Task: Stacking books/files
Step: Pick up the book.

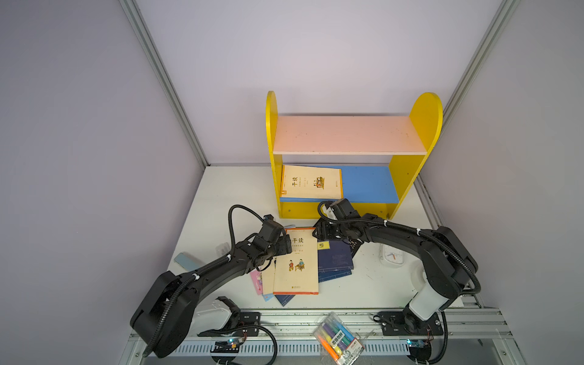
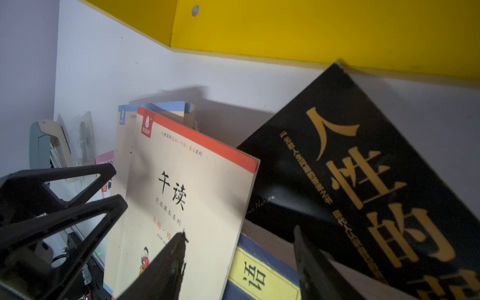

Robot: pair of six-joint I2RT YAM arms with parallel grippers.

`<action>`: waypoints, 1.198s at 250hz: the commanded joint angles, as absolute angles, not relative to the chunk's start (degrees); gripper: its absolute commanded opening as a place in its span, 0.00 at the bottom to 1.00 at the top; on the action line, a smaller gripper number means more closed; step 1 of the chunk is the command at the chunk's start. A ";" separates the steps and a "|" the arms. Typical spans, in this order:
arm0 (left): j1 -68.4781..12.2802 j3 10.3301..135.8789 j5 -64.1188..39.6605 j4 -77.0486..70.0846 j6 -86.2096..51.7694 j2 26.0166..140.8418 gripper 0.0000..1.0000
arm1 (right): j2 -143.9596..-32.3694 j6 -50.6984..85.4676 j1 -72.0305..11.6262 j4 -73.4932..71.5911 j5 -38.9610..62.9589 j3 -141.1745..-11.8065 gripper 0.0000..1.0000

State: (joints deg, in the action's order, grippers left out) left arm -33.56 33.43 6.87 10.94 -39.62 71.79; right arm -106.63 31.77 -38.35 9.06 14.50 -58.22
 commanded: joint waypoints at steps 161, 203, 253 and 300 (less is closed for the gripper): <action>-33.77 30.50 7.65 6.85 -43.60 73.87 0.85 | -114.43 35.34 -38.24 -7.31 17.36 -59.16 0.18; -33.66 30.71 8.45 6.81 -42.26 73.33 0.86 | -112.60 32.14 -37.66 -10.51 17.23 -58.07 0.01; -32.54 31.78 8.27 6.93 -36.34 68.92 0.98 | -107.80 15.48 -37.01 -11.09 21.09 -58.22 0.00; -31.32 35.28 4.62 7.96 -22.31 62.76 0.97 | -103.59 0.77 -34.61 -4.15 27.86 -61.86 0.00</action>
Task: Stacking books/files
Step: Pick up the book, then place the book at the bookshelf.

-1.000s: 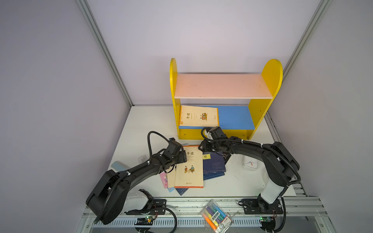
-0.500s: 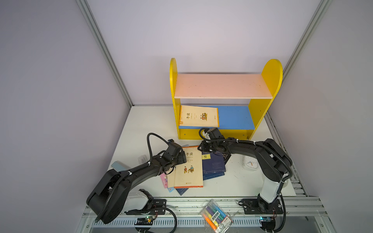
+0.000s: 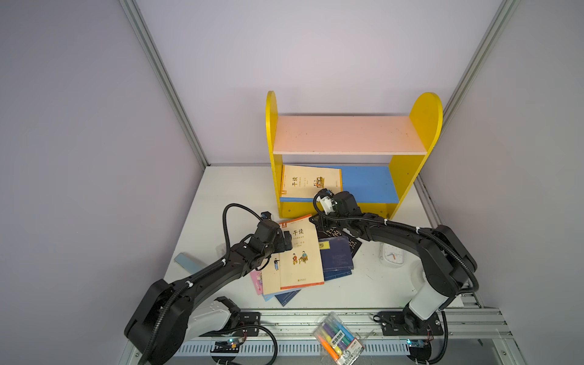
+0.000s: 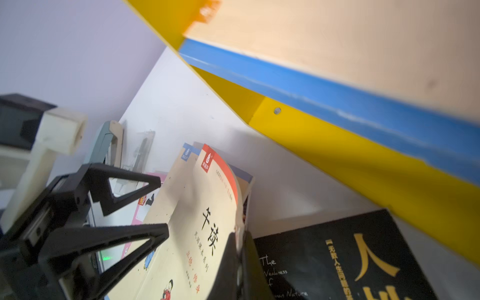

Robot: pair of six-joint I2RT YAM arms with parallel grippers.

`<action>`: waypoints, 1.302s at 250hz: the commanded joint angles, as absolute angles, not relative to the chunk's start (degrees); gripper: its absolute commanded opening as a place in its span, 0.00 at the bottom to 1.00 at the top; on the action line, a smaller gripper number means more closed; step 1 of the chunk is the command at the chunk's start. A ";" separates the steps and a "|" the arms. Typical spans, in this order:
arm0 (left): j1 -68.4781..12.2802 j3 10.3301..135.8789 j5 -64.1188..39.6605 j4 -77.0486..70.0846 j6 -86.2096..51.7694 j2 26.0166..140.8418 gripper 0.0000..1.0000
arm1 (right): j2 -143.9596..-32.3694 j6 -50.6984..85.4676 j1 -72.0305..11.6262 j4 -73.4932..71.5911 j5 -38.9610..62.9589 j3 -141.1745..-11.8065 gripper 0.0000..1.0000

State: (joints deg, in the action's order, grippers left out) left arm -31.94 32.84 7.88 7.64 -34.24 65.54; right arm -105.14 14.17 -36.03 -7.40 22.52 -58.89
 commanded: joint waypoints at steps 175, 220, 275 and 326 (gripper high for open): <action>-30.33 52.41 -13.99 15.25 6.06 66.88 0.85 | -100.73 -35.72 -32.26 30.55 42.09 -83.42 0.00; -29.42 50.25 -20.97 13.85 4.53 66.37 0.61 | -100.72 -37.44 -32.30 31.03 43.68 -84.37 0.00; -28.99 46.25 -24.84 10.21 1.27 64.96 0.23 | -102.17 -34.89 -32.41 29.88 42.99 -85.28 0.03; -28.83 41.84 -24.52 4.84 -3.97 63.66 0.03 | -103.62 -21.60 -32.42 23.03 39.74 -83.51 0.27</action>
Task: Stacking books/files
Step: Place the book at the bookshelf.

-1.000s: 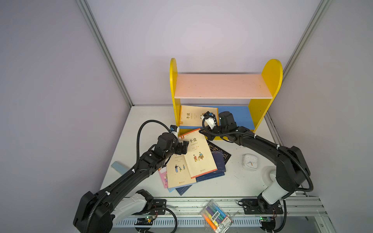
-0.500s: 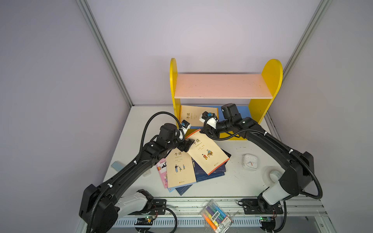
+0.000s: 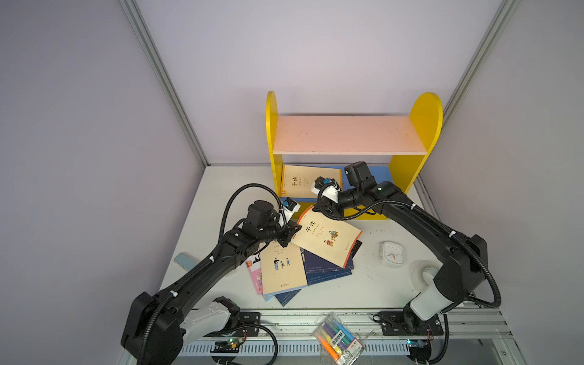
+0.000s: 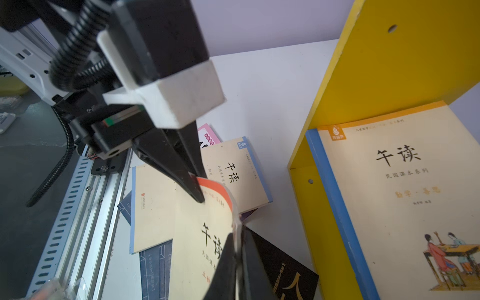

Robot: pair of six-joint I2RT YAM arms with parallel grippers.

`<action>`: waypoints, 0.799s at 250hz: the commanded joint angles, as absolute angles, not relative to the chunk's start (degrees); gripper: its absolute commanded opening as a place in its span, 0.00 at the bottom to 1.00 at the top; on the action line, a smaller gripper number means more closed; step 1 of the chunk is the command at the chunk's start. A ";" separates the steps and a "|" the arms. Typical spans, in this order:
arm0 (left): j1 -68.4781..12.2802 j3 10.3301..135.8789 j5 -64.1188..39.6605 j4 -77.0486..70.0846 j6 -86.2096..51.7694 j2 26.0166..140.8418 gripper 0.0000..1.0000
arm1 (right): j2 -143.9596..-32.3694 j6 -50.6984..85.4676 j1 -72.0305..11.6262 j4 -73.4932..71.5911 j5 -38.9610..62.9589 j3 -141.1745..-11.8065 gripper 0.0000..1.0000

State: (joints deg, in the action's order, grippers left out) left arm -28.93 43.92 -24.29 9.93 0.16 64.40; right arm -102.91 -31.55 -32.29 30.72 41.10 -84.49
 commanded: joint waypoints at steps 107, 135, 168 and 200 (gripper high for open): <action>-27.95 33.26 -16.75 0.18 -14.78 59.39 0.00 | -92.54 11.13 -27.65 8.63 24.40 -62.76 0.48; -27.90 30.68 -14.57 -1.03 -15.57 57.56 0.00 | -86.93 15.96 -25.95 8.26 21.30 -55.58 0.48; -27.95 25.06 -14.20 -7.73 -15.34 54.54 0.00 | -81.94 20.74 -25.15 7.01 15.60 -48.11 0.55; -27.89 19.43 -15.81 -15.75 -15.00 50.57 0.00 | -80.86 22.58 -24.02 4.25 12.91 -43.16 0.59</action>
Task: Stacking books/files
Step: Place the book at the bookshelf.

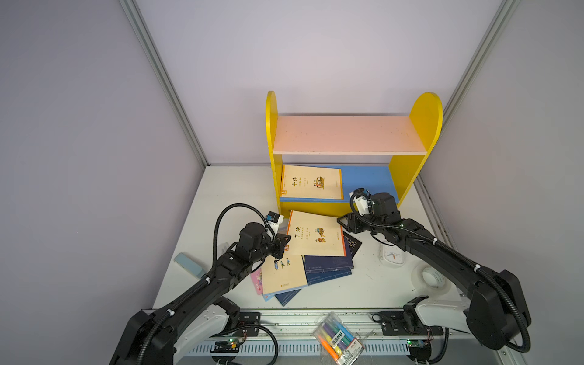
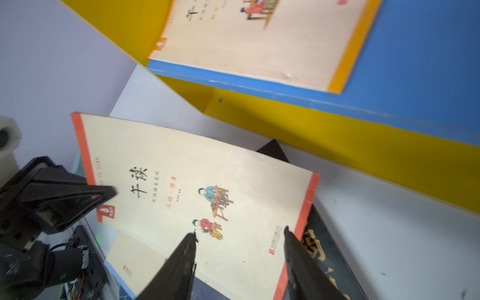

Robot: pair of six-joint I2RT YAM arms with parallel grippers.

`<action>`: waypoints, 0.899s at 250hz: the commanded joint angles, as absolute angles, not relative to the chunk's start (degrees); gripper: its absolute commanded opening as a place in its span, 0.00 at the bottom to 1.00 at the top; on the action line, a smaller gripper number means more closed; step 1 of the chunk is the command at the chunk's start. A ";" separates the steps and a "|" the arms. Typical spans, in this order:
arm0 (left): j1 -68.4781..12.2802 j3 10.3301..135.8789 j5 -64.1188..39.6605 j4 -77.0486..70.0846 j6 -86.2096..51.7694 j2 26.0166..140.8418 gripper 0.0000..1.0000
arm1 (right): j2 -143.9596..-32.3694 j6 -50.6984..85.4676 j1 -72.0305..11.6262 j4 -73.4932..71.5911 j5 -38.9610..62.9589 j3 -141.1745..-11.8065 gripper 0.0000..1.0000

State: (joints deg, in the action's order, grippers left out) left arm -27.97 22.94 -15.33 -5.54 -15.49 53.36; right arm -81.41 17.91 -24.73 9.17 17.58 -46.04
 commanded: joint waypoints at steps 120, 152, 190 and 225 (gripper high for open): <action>-27.86 21.78 -23.02 -23.43 -23.35 48.05 0.00 | -78.36 20.13 -16.02 6.15 14.06 -43.04 0.59; -27.84 23.49 -27.19 -30.06 -27.58 51.13 0.00 | -75.24 17.46 -15.05 9.66 10.43 -43.92 0.59; -27.81 27.09 -29.09 -34.57 -31.38 55.10 0.00 | -71.97 17.05 -13.64 11.68 7.81 -43.95 0.59; -27.81 31.34 -25.73 -35.20 -34.90 58.59 0.00 | -69.78 16.50 -13.28 12.26 6.52 -43.78 0.59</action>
